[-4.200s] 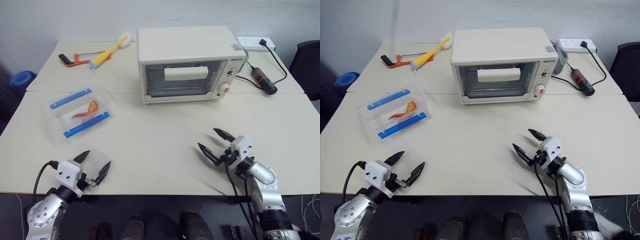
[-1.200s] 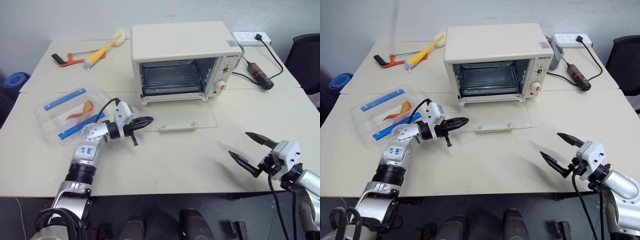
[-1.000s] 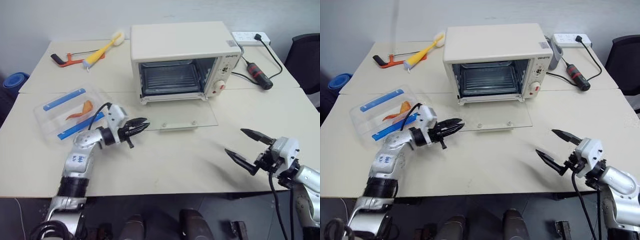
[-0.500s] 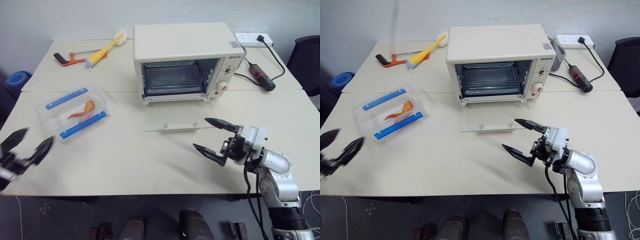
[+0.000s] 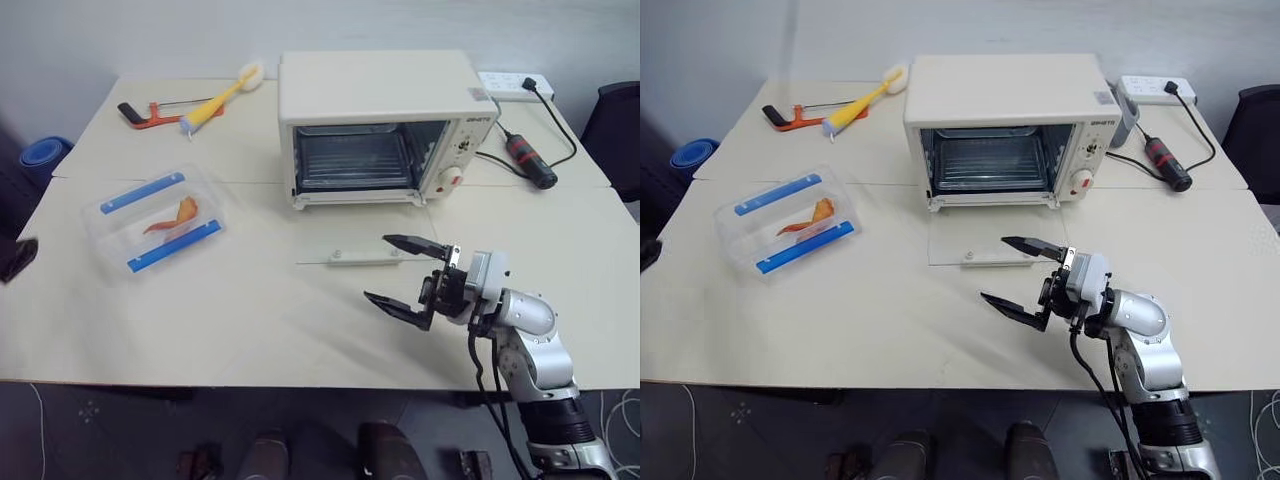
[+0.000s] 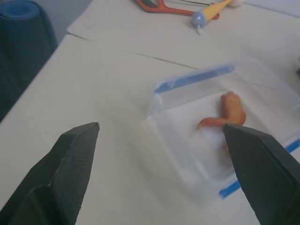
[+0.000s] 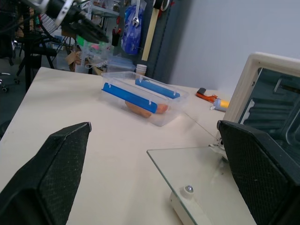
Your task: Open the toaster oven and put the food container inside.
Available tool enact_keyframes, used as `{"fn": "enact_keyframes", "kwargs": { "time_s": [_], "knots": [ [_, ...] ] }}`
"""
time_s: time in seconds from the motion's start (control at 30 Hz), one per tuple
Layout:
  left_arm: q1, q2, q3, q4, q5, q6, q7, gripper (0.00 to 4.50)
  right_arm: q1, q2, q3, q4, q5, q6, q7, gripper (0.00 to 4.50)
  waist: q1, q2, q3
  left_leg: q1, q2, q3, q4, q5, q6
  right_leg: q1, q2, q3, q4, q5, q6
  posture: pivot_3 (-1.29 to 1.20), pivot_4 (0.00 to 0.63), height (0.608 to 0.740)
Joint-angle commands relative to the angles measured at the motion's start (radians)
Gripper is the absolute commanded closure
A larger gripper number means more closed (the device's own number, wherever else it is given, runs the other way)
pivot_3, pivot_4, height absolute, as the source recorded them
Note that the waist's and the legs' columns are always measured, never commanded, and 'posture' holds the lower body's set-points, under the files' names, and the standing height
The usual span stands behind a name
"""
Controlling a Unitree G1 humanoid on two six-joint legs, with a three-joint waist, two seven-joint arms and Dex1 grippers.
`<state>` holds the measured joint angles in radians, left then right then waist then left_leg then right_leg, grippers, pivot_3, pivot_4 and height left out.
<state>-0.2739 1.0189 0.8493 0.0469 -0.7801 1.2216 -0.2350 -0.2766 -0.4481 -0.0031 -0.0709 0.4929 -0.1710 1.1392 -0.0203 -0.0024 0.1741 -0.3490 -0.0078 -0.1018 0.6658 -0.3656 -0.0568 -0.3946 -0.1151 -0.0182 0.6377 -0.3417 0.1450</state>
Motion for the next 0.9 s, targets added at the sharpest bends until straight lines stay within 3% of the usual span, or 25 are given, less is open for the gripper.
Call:
{"fn": "enact_keyframes", "kwargs": {
  "time_s": [0.03, 0.2, 0.4, 0.53, 0.9],
  "knots": [
    [-0.135, 0.042, -0.141, 0.145, 0.052, 0.094, 0.03, 0.05, -0.009, 0.006, 0.001, 0.025, 0.013, -0.028, 0.035, 0.0, -0.011, 0.0, 0.0, 0.0, 0.0, 0.0, -0.001, 0.0, 0.0, 0.0, 0.0, 0.0, 0.0, 0.0, 0.0, 0.0, 0.15, 0.74],
    [-0.304, 0.082, -0.429, 0.352, 0.218, 0.007, -0.014, 0.05, -0.011, 0.021, 0.004, 0.054, 0.009, -0.05, 0.061, 0.0, -0.038, 0.0, 0.0, 0.004, 0.0, 0.003, -0.003, 0.0, -0.001, -0.002, 0.001, -0.004, 0.002, 0.0, 0.0, 0.0, 0.15, 0.74],
    [-0.431, 0.063, -0.559, 0.515, 0.306, -0.05, -0.1, 0.05, 0.022, 0.027, -0.006, 0.042, 0.004, -0.067, 0.046, 0.0, -0.039, 0.0, 0.0, 0.005, 0.0, 0.003, -0.003, 0.0, -0.001, -0.004, 0.0, -0.005, 0.004, 0.0, 0.0, 0.0, 0.15, 0.74],
    [-0.446, 0.072, -0.583, 0.565, 0.352, -0.088, -0.141, 0.89, 0.043, 0.018, -0.016, 0.012, 0.007, -0.061, 0.027, 0.0, -0.037, 0.0, 0.0, 0.004, 0.0, 0.003, -0.003, 0.0, -0.001, -0.004, 0.0, -0.004, 0.004, 0.0, 0.0, 0.0, 0.15, 0.74],
    [-0.488, 0.055, -0.481, 0.568, 0.382, -0.154, -0.118, 4.24, 0.055, -0.025, -0.029, -0.1, 0.015, 0.022, -0.05, 0.0, -0.032, 0.0, 0.0, 0.003, -0.001, 0.003, -0.001, 0.0, -0.001, -0.006, -0.001, -0.004, 0.005, 0.0, 0.0, 0.0, 0.15, 0.74]
  ]
}}
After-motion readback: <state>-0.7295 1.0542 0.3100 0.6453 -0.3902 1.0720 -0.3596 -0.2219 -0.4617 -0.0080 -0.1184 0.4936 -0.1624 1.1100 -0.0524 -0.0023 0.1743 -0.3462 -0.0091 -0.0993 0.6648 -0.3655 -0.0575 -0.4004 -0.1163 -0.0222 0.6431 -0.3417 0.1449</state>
